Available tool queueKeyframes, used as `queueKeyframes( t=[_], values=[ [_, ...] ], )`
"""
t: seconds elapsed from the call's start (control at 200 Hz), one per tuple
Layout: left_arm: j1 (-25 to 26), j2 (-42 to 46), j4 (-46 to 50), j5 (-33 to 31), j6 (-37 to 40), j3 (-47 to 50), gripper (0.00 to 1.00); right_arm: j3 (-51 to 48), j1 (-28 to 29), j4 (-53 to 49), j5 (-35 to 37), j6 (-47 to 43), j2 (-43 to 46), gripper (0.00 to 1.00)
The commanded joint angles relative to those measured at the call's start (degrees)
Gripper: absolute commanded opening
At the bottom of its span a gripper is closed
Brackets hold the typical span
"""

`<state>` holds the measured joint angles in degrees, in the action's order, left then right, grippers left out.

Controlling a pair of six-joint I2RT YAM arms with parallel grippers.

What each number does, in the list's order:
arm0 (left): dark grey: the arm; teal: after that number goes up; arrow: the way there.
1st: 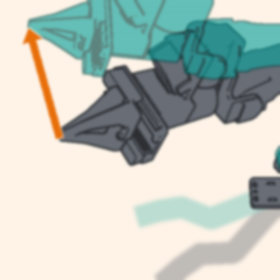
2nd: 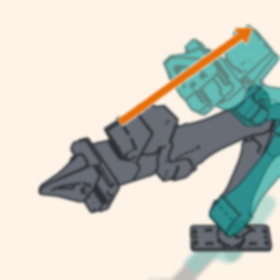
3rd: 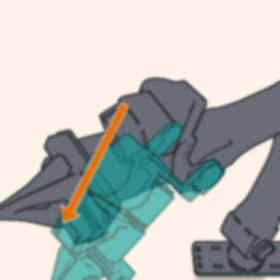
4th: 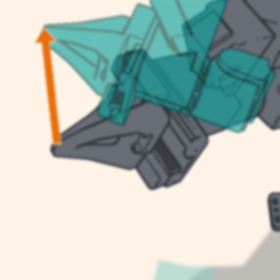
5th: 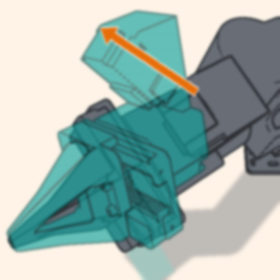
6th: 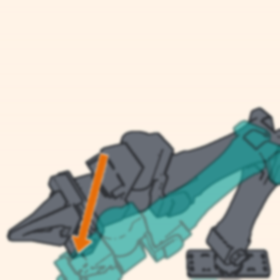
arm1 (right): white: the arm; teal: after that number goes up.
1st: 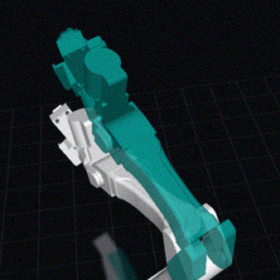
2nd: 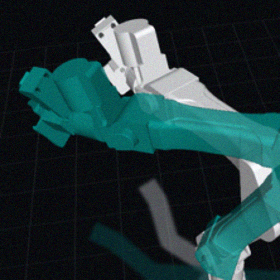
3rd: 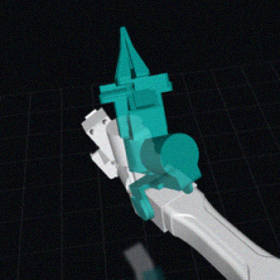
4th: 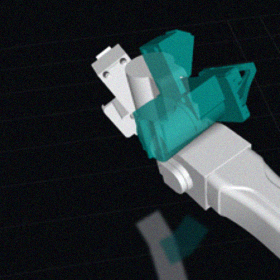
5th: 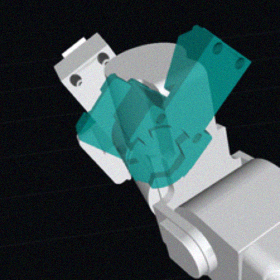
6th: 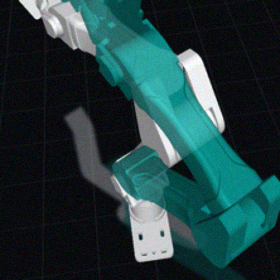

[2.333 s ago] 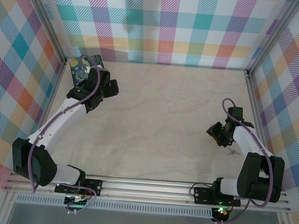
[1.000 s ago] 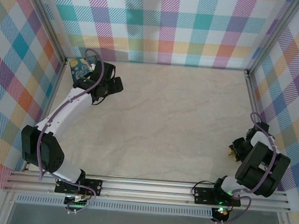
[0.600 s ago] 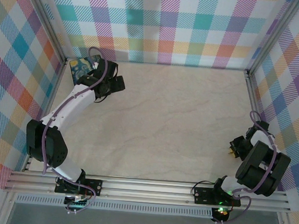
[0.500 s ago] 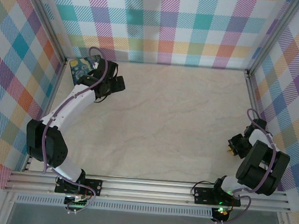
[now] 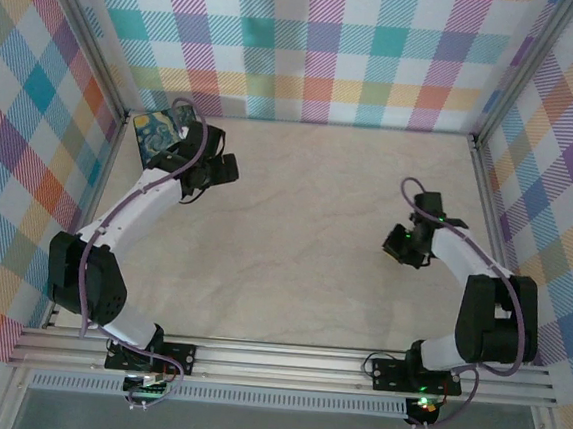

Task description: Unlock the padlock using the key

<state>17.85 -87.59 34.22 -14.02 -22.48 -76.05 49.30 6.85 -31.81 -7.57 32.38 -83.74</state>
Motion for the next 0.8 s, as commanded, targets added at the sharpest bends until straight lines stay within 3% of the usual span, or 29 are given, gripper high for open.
queueKeyframes(
  t=[0.0, 0.08, 0.255, 0.53, 0.635, 0.72, 0.795],
  values=[
    [0.0, 2.2, -1.6, 0.1, 0.3, 1.1, 0.89, 4.3, 8.6, 2.0, -0.6, 4.2, -3.6, 0.07],
    [0.3, 1.7, -1.3, -0.8, -0.4, 1.6, 0.89, 7.7, 15.7, 2.0, 0.6, 5.8, -7.3, 0.08],
    [-2.9, -0.9, 4.1, -9.2, -6.4, -0.3, 0.92, 13.2, 27.6, -0.1, 4.0, 7.7, -15.2, 0.09],
    [-10.8, -8.9, -1.3, -5.2, -8.2, -5.4, 0.94, 12.0, 35.5, -0.6, 4.3, 9.1, -19.0, 0.12],
    [-13.0, -13.9, -2.6, -2.4, -8.5, -10.0, 0.94, 10.5, 36.7, -0.6, 3.3, 9.5, -17.4, 0.21],
    [-14.3, -18.4, -4.2, -0.2, -9.1, -13.8, 0.93, 9.5, 36.8, -1.2, 1.8, 9.3, -16.0, 0.42],
    [-14.8, -22.7, -4.9, 0.8, -9.5, -17.9, 0.93, 9.6, 36.8, -3.0, 1.8, 8.8, -14.4, 0.51]
  ],
)
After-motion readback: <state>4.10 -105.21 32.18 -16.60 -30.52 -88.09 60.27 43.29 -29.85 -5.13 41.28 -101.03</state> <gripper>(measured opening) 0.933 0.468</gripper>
